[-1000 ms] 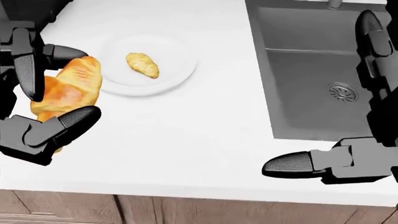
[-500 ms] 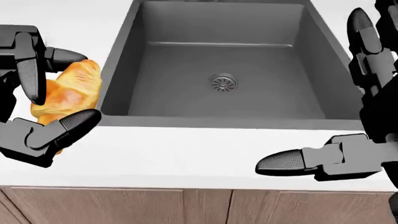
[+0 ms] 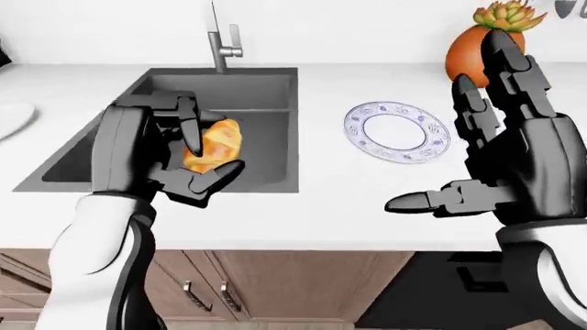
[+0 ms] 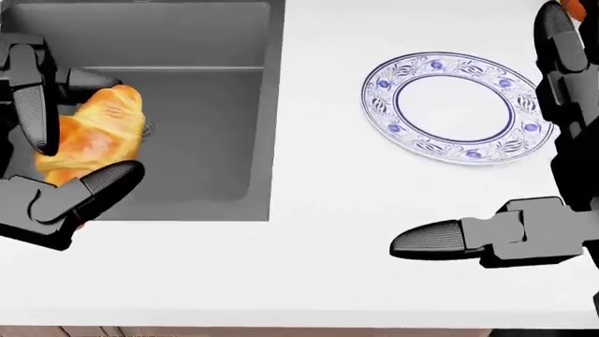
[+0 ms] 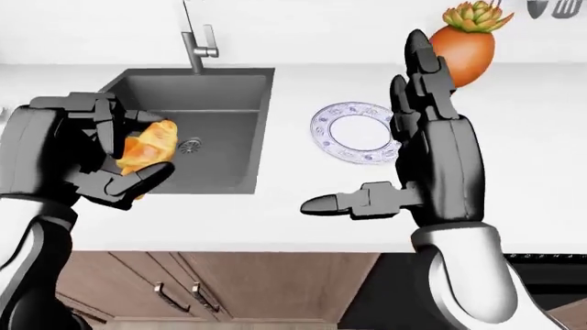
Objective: Place the pastries on the plates.
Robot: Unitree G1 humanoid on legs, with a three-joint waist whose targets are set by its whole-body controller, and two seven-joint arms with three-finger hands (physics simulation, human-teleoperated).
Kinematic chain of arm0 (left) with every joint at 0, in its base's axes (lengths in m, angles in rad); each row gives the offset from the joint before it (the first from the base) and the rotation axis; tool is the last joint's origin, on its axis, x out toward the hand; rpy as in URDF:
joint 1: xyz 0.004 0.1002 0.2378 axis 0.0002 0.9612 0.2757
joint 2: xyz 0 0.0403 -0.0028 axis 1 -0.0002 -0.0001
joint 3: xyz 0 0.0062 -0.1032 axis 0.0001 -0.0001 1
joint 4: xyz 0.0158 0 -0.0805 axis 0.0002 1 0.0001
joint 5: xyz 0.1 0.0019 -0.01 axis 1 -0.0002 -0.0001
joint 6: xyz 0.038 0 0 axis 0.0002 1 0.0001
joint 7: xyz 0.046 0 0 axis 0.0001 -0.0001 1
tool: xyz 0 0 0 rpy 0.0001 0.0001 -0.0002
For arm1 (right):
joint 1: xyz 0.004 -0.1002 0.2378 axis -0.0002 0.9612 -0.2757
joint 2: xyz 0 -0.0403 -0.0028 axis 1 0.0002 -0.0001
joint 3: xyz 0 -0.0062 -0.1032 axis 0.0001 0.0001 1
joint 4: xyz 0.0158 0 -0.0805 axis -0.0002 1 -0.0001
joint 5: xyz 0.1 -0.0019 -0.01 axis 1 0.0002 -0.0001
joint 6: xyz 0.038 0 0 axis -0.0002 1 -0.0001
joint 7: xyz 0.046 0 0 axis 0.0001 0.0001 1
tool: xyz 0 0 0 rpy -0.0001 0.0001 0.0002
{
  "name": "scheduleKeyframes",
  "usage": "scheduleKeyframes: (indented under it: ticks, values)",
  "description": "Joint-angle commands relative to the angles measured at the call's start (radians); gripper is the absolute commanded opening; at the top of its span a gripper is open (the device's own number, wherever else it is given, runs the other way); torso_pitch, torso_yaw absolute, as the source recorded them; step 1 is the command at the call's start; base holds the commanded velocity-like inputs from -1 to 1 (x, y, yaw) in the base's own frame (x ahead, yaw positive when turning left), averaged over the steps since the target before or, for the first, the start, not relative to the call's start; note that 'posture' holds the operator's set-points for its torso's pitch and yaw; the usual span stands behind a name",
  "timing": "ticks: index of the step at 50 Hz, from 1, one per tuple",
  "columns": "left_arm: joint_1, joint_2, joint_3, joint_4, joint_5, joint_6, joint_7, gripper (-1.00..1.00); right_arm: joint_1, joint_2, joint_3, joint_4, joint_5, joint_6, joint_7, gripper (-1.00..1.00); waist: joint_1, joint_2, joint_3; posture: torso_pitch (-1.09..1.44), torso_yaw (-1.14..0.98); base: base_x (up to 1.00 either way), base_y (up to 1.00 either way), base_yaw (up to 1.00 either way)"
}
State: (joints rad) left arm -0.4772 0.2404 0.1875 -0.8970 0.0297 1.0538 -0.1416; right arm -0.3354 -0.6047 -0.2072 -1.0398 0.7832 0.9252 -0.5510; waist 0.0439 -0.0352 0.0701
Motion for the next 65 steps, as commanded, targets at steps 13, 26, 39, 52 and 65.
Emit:
scheduleKeyframes:
  ticks: [13, 26, 39, 52, 65]
  values:
    - [-0.033, 0.013, 0.007, -0.012, -0.01, -0.031, -0.006, -1.0, -0.039, 0.003, -0.038, -0.007, 0.014, 0.01, -0.03, 1.0, -0.044, 0.054, -0.014, 0.0, 0.0, 0.0, -0.2, 0.0]
    - [-0.011, 0.01, 0.007, -0.019, -0.008, -0.042, -0.005, -1.0, -0.029, 0.036, -0.021, -0.007, -0.049, 0.013, 0.016, 1.0, -0.032, 0.053, -0.035, 0.0, 0.0, 0.0, -0.21, 0.0]
    - [-0.01, 0.013, 0.016, -0.017, -0.005, -0.044, -0.01, -1.0, -0.025, 0.021, -0.019, -0.007, -0.032, 0.012, -0.006, 1.0, -0.046, 0.023, -0.003, 0.0, 0.0, -0.02, -0.55, 0.0]
    - [-0.036, 0.024, 0.011, 0.017, -0.001, -0.047, -0.006, -1.0, -0.043, 0.041, -0.007, -0.007, -0.101, 0.034, 0.043, 1.0, -0.03, 0.004, -0.022, 0.0, 0.0, -0.09, -0.24, 0.0]
    - [-0.184, 0.058, -0.045, 0.175, 0.1, -0.081, -0.032, -1.0, -0.006, 0.034, 0.003, -0.007, -0.136, 0.001, 0.064, 1.0, -0.034, 0.015, -0.04, 0.0, 0.0, 0.0, 0.0, 0.0]
